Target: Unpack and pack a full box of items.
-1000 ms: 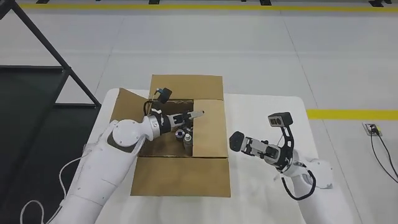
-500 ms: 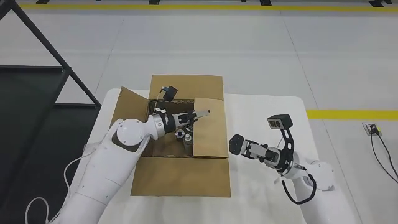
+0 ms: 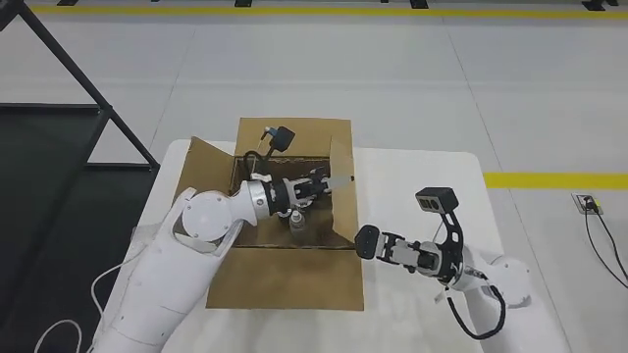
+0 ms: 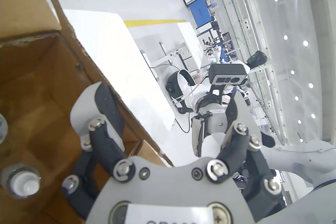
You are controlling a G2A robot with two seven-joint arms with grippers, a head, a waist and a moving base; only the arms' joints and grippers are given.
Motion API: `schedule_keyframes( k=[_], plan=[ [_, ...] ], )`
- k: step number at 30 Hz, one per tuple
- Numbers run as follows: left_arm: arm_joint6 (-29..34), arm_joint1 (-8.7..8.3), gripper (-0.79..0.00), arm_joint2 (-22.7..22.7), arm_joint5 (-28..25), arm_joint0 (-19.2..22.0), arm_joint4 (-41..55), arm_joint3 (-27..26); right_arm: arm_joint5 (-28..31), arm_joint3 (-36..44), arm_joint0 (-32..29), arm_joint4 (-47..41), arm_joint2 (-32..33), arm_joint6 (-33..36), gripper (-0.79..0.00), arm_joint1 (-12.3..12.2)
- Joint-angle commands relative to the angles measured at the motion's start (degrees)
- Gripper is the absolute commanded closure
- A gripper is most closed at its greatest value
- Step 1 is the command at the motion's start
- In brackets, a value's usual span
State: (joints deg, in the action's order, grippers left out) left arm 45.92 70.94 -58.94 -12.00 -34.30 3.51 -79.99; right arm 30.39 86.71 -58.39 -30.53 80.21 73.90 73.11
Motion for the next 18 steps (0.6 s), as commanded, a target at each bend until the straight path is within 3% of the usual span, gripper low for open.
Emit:
schedule_keyframes(
  k=[1, 8, 18],
  plan=[
    [-0.8, 0.31, -0.785, 1.0, 0.8, 0.6, -0.4, -0.5, 0.4, 1.0, -0.8, 0.4, 0.2, -0.4, -0.785, -0.4],
    [-4.2, 2.34, -0.785, 6.0, 2.2, 4.6, 0.3, 2.0, 4.2, 3.4, -3.9, 4.4, 1.2, -4.2, -0.785, -1.4],
    [-5.3, 6.29, -0.785, 14.2, 2.3, 10.5, 3.0, 10.2, 7.8, 6.1, -7.6, 5.4, 3.3, -10.6, -0.785, -2.1]
  ],
)
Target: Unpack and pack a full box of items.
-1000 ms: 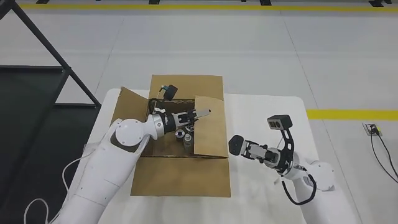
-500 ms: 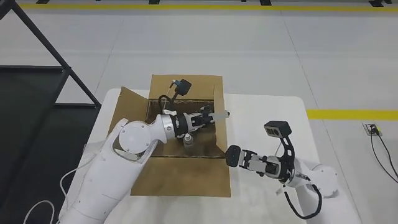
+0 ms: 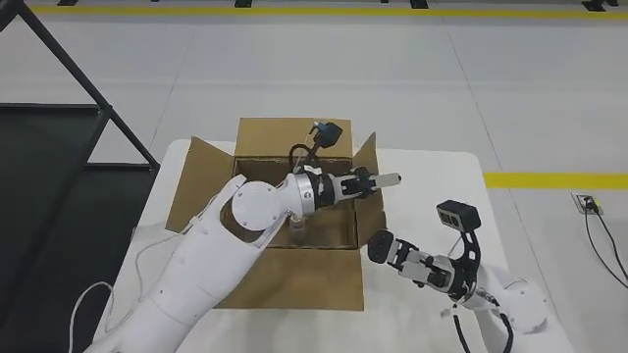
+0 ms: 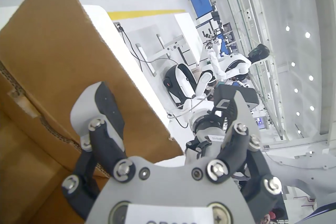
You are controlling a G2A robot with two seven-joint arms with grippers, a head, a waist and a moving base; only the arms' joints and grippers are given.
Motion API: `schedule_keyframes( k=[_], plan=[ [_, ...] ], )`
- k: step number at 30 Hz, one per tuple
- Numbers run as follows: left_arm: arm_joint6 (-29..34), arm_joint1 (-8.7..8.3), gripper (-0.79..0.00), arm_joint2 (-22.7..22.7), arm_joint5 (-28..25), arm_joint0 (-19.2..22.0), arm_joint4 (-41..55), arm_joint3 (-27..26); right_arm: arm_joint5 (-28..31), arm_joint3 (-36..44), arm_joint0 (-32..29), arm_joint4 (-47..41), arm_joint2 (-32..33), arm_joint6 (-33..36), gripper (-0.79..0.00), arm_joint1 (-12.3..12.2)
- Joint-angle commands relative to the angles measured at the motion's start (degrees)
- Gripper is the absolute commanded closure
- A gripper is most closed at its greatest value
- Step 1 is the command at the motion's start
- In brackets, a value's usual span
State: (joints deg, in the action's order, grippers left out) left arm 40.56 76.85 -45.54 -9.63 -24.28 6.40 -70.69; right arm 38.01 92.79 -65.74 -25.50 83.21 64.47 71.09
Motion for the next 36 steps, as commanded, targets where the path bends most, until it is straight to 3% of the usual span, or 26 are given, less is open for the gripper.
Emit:
schedule_keyframes(
  k=[1, 10, 17, 24, 32, 36],
  plan=[
    [0.0, 0.79, -0.785, 1.5, -0.1, 0.9, 0.4, 1.7, 0.1, -0.1, -0.5, 1.3, 0.6, -2.6, -0.785, -0.1],
    [-0.4, 3.43, -0.785, 4.5, -2.0, 4.1, 1.0, 7.9, -3.5, 0.1, -2.0, 9.9, 2.2, -9.8, -0.785, -0.7],
    [-1.3, 2.90, -0.785, 1.5, -4.3, 2.8, -0.4, 6.7, -7.9, 0.2, -1.4, 14.3, 3.4, -13.7, -0.785, -1.3],
    [-3.3, -0.70, -0.785, -9.9, -6.0, -3.5, -3.7, -2.6, -11.9, -0.6, -1.8, 16.7, 4.8, -14.6, -0.785, -1.9],
    [-3.8, -5.36, -0.785, -28.3, -5.4, -18.4, -8.4, -22.7, -18.0, -2.3, -0.5, 19.4, 4.4, -12.7, -0.785, -2.7],
    [-3.8, -6.81, -0.785, -36.9, -5.6, -25.7, -8.2, -29.7, -20.9, -3.1, 0.6, 19.1, 3.2, -13.0, -0.785, -2.8]
  ],
)
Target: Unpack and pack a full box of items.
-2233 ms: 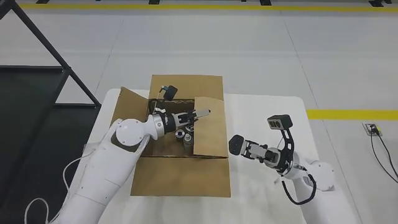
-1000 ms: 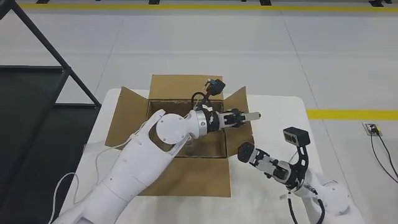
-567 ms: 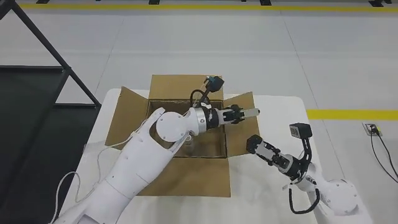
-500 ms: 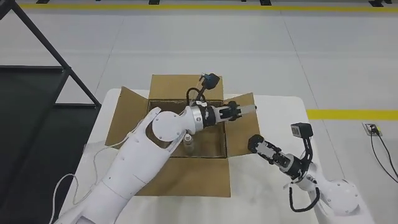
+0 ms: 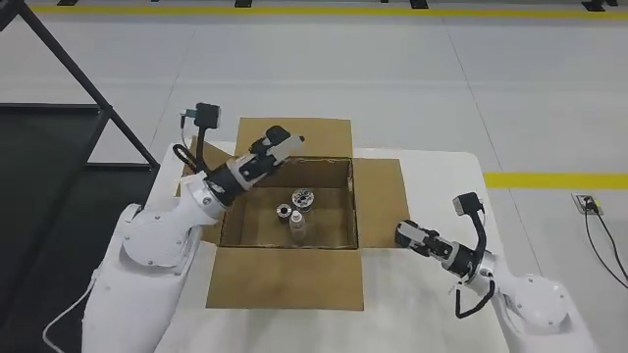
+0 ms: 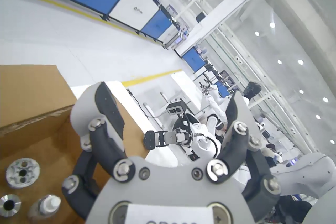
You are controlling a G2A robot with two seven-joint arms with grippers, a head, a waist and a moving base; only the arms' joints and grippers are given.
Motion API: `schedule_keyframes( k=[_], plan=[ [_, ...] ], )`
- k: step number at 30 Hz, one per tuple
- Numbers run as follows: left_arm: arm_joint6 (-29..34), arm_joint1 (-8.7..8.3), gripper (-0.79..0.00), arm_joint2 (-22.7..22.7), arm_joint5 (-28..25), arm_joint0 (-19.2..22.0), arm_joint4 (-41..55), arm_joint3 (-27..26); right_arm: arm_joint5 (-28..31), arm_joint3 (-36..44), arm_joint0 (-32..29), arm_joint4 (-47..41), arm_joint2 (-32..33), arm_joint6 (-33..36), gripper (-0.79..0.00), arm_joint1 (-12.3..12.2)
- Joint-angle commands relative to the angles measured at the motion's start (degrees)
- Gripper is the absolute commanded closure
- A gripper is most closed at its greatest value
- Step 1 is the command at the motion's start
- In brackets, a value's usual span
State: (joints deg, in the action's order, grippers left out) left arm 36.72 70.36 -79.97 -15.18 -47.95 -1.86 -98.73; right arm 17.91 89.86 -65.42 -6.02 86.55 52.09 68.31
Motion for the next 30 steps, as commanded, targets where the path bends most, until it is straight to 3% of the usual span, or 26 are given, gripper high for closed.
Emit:
schedule_keyframes(
  k=[1, 2, 14, 21, 30],
  plan=[
    [0.1, -0.59, -0.785, -4.5, -0.1, -3.6, 0.5, -2.8, -1.0, -0.1, 0.3, -0.7, -0.2, -1.0, -0.785, 0.0],
    [0.3, -0.85, -0.785, -6.3, -0.1, -5.2, 1.0, -3.9, -1.0, -0.1, 0.3, -0.7, -0.2, -1.0, -0.785, 0.0],
    [-1.1, -0.91, -0.785, -6.1, 0.9, -5.9, -1.6, -3.7, -0.8, 0.9, 0.4, 0.6, -1.4, -0.5, -0.785, 0.0],
    [-6.3, -1.11, -0.785, -7.8, 5.4, -9.5, -2.5, -2.3, -2.1, 1.5, 3.0, 9.4, -3.3, -4.1, -0.785, -0.3],
    [-5.3, -1.93, -0.785, -13.3, 6.7, -15.0, 1.3, -0.9, -7.8, 3.8, 6.8, 24.8, -8.5, -10.2, -0.785, -0.3]
  ],
)
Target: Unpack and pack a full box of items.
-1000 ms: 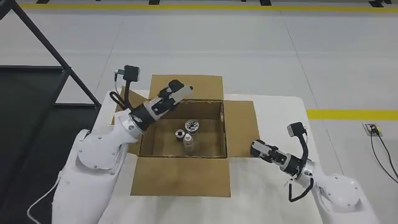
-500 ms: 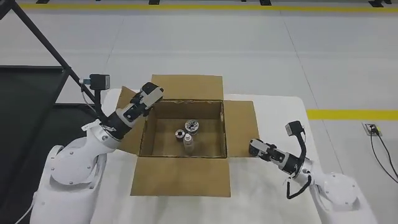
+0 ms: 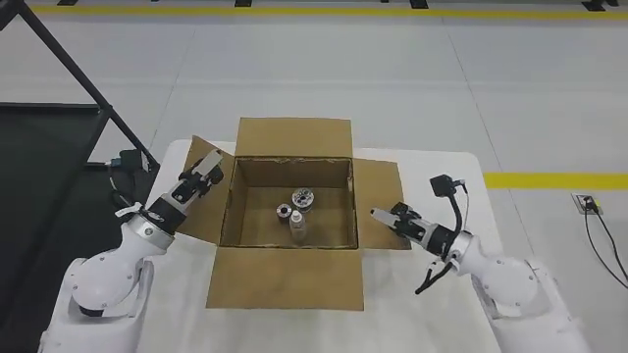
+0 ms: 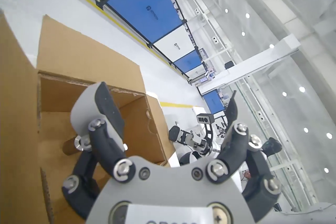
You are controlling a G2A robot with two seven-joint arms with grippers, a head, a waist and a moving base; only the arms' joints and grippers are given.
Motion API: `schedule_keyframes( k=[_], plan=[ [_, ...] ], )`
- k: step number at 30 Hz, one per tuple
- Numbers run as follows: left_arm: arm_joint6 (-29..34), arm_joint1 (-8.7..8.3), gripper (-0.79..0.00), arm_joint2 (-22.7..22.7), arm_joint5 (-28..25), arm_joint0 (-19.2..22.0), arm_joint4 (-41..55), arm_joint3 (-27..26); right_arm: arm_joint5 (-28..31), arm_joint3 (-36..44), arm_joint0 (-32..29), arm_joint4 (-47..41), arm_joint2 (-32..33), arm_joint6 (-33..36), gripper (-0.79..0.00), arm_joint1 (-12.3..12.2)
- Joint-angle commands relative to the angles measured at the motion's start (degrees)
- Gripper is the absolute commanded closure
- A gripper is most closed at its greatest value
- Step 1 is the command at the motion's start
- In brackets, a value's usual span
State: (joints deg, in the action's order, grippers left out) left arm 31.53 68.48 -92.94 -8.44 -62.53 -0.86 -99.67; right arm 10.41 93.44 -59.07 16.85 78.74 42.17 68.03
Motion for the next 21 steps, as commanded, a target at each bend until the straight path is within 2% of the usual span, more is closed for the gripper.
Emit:
schedule_keyframes(
  k=[1, 5, 12, 21],
  plan=[
    [-0.3, -0.09, -0.785, -0.7, 0.0, -0.8, 0.9, 0.2, -0.6, 0.3, 0.8, 3.1, -1.4, -0.4, -0.785, 0.0],
    [-0.9, -0.21, -0.785, -1.2, -0.3, -1.7, 2.2, 1.1, -2.6, -0.8, 2.7, 5.4, -3.2, 0.3, -0.785, 0.1],
    [-1.6, -0.39, -0.785, -1.5, -0.4, -2.1, 3.7, 3.2, -5.3, -6.0, 7.0, 5.1, -6.1, 6.1, -0.785, 0.3],
    [-1.5, -0.64, -0.785, -1.0, -0.5, -1.3, 4.4, 5.0, -4.5, -9.8, 9.3, 3.7, -8.0, 7.4, -0.785, 0.4]
  ],
)
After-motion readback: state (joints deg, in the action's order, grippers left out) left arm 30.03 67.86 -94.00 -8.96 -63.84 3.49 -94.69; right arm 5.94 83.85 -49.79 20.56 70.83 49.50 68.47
